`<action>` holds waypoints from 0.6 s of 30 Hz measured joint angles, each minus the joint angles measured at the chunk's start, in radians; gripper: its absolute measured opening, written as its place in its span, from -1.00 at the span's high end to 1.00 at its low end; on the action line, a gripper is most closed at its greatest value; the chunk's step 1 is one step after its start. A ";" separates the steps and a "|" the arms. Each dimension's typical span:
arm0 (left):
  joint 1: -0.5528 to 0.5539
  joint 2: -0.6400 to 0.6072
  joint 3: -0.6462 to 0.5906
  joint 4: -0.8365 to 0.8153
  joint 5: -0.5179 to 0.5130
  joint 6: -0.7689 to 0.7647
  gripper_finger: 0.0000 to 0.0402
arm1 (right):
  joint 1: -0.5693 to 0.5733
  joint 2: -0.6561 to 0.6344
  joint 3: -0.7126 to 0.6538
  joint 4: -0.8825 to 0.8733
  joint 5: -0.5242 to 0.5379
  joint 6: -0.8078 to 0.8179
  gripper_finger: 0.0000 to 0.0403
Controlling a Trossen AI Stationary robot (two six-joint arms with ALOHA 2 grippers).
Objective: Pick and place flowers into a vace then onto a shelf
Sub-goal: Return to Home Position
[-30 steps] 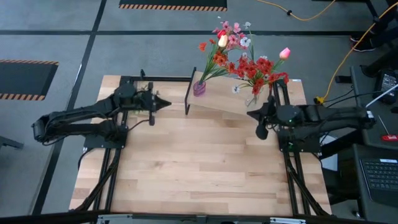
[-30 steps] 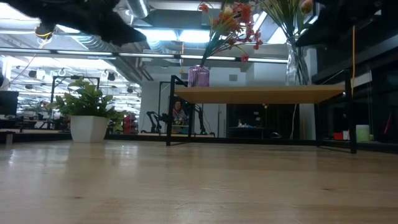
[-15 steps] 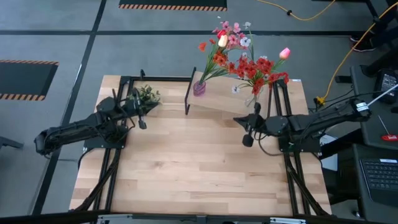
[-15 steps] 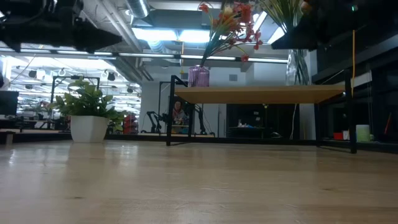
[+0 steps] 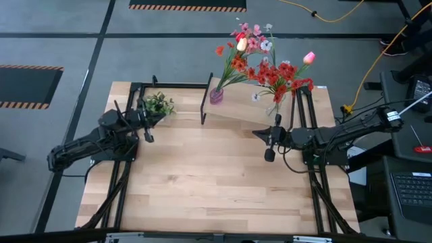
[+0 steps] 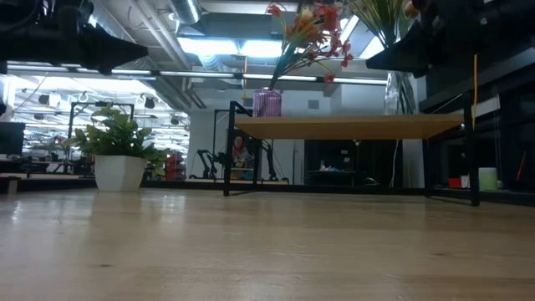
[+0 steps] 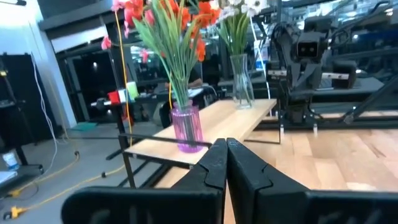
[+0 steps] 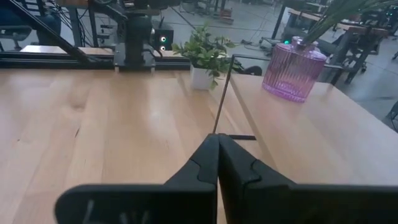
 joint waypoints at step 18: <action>-0.001 -0.034 -0.128 0.164 0.077 0.044 0.99 | 0.000 0.025 0.000 -0.001 0.000 0.048 0.98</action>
